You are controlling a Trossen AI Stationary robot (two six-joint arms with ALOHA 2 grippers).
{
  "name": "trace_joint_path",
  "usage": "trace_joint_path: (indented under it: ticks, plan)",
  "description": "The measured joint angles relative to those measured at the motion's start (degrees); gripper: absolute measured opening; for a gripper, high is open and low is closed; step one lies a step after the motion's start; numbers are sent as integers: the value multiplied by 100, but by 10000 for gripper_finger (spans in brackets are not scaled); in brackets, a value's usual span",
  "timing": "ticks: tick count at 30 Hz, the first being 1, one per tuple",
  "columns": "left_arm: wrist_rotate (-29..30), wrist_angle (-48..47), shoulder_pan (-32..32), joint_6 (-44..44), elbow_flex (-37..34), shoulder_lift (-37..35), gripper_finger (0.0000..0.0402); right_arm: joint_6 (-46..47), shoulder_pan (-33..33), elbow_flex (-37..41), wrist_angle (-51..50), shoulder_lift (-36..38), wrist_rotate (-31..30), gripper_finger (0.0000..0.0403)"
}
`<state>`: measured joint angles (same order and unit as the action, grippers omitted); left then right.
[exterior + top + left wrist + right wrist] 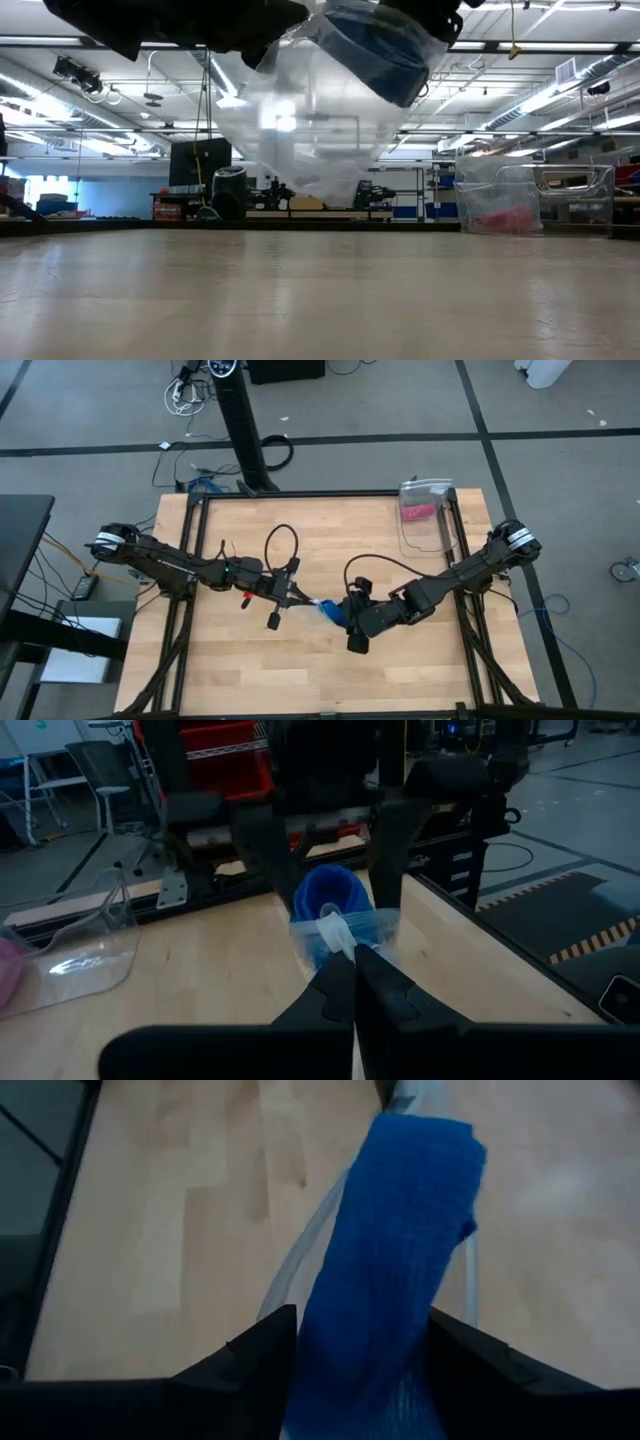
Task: Roll bandage
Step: Put the blue rolled bandage into the transparent zip bag
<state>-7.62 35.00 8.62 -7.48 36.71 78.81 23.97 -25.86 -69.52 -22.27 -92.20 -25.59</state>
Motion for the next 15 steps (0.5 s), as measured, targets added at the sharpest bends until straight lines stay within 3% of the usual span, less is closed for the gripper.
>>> trace_joint_path:
  ticks: [4,9,15]
  plan:
    - [0,43,0,2,-2,2,1,93,142,-2,-34,-59,344,214]
    - [-4,9,0,4,0,13,1,76,46,-108,-128,48,94,212]
    - [-24,-8,0,4,0,26,1,43,-44,-266,-149,52,-34,260]
